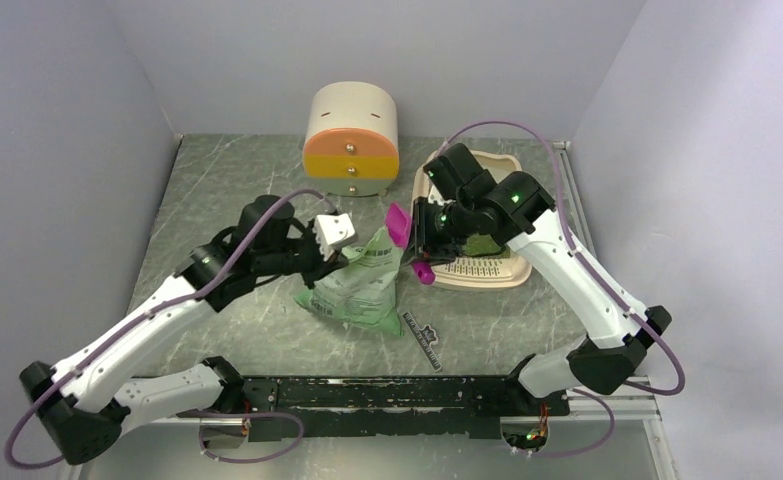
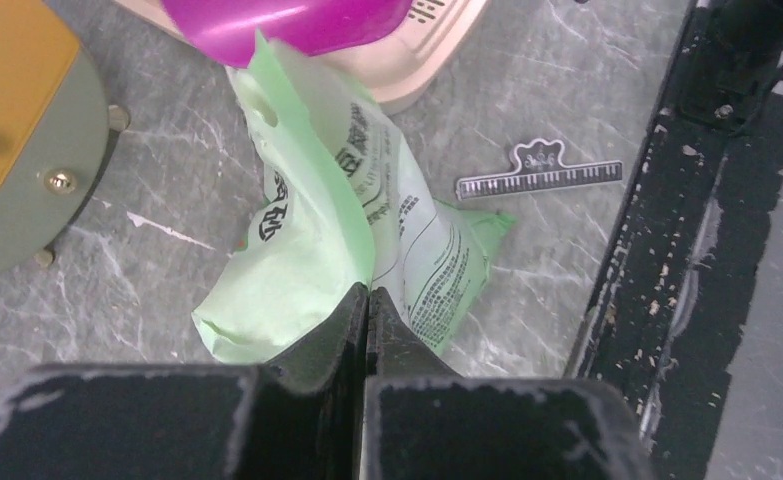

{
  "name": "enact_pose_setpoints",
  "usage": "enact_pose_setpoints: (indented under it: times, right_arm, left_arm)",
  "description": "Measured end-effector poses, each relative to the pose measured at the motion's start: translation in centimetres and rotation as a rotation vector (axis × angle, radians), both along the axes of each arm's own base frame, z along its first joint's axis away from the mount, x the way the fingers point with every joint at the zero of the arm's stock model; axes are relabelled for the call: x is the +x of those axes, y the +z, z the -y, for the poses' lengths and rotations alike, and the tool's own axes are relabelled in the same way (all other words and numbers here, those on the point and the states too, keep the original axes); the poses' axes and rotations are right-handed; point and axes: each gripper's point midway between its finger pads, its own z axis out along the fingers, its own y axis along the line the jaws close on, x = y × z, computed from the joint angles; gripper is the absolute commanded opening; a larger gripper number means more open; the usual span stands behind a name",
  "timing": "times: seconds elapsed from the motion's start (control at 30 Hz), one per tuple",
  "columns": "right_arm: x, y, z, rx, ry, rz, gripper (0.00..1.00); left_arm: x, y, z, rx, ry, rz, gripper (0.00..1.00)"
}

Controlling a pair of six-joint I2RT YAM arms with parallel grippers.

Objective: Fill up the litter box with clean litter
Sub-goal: Adjust the cat litter bag at the center of the board.

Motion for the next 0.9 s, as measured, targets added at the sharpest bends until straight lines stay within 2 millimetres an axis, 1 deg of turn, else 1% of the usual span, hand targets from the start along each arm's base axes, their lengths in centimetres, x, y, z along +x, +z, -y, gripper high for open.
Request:
enact_pose_setpoints:
  times: [0.13, 0.2, 0.33, 0.43, 0.47, 0.53, 0.57, 0.6, 0.67, 0.77, 0.87, 0.9]
  right_arm:
    - [3.1, -0.6, 0.4, 0.022, -0.066, 0.066, 0.00]
    - [4.8, -1.7, 0.9, 0.031, -0.102, 0.070, 0.00]
    - [7.5, -3.7, 2.1, 0.025, -0.144, 0.061, 0.00]
    - [9.4, -3.9, 2.7, 0.033, -0.157, 0.094, 0.00]
    - [10.2, -3.8, 3.0, 0.040, -0.161, 0.119, 0.00]
    - [11.0, -3.7, 3.4, 0.052, -0.157, 0.165, 0.00]
    - [11.4, -3.7, 3.6, 0.058, -0.153, 0.190, 0.00]
    - [11.6, -3.7, 3.9, 0.061, -0.149, 0.211, 0.00]
    - [12.0, -3.8, 4.4, 0.069, -0.140, 0.252, 0.00]
    - [12.2, -3.5, 4.9, 0.091, -0.115, 0.325, 0.00]
    - [12.0, -2.6, 5.2, 0.120, -0.082, 0.411, 0.00]
    - [11.9, -2.2, 5.2, 0.128, -0.073, 0.433, 0.00]
  left_arm:
    - [2.3, -1.1, 2.1, 0.029, -0.016, 0.001, 0.05]
    - [3.6, -1.7, 3.2, 0.044, -0.021, 0.002, 0.05]
    - [5.8, -2.5, 4.9, 0.066, -0.022, 0.009, 0.05]
    - [7.7, -2.5, 5.7, 0.069, 0.006, 0.030, 0.05]
    - [8.5, -2.4, 5.7, 0.066, 0.025, 0.039, 0.05]
    - [9.6, -2.2, 5.5, 0.053, 0.059, 0.046, 0.05]
    - [10.2, -2.0, 5.3, 0.044, 0.079, 0.049, 0.09]
    - [10.8, -1.7, 5.0, 0.033, 0.101, 0.050, 0.15]
    - [12.1, -1.1, 4.3, 0.010, 0.148, 0.054, 0.34]
    - [13.4, -0.4, 3.3, -0.017, 0.201, 0.052, 0.48]
    - [14.3, 0.2, 2.3, -0.049, 0.249, 0.040, 0.64]
    - [14.5, 0.5, 2.0, -0.063, 0.265, 0.035, 0.67]
